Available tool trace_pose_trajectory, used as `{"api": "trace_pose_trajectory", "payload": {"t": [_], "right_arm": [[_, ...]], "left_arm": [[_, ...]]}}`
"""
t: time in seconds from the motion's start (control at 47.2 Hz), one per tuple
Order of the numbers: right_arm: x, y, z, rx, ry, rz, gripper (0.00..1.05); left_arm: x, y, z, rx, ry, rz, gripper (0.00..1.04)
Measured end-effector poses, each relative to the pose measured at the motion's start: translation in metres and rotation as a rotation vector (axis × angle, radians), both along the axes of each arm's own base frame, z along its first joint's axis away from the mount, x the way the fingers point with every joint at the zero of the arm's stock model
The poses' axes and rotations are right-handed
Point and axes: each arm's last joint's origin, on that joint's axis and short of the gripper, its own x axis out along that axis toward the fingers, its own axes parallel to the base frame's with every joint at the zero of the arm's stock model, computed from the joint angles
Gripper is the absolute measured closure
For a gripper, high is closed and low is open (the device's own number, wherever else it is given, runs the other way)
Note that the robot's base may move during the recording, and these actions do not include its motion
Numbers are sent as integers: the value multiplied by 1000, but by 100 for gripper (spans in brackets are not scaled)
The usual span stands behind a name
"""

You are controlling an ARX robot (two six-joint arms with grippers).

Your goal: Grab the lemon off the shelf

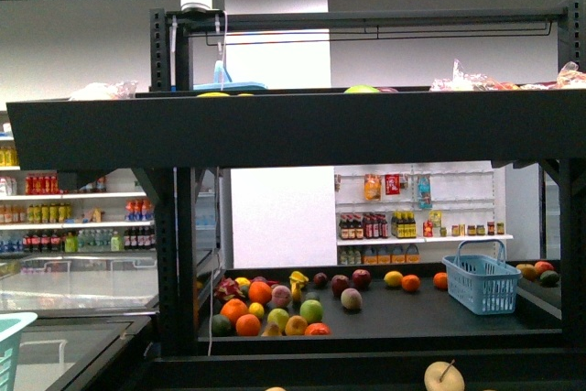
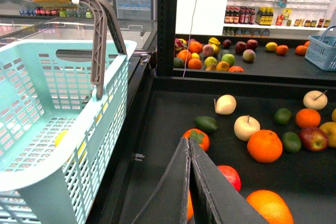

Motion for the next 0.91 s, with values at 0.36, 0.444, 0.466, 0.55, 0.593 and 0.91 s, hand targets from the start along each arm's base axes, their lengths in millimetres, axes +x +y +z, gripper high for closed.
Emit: {"api": "trace_pose_trajectory", "payload": {"t": [0.36,0.444,0.466,0.55,0.593,0.91], "right_arm": [[0,0,0,0,0,0,8],[0,0,0,0,0,0,8],[0,0,0,0,0,0,8],[0,0,0,0,0,0,8],[0,0,0,0,0,0,8],[0,0,0,0,0,0,8]], "left_arm": [[-7,0,-2,0,1,0,103],[-8,0,-2,0,0,0,103],[-9,0,-2,0,2,0,103],[-17,0,-6,1,27,0,103],[-18,0,-5,2,11,0,103],[-19,0,-5,1,6,0,79]]}}
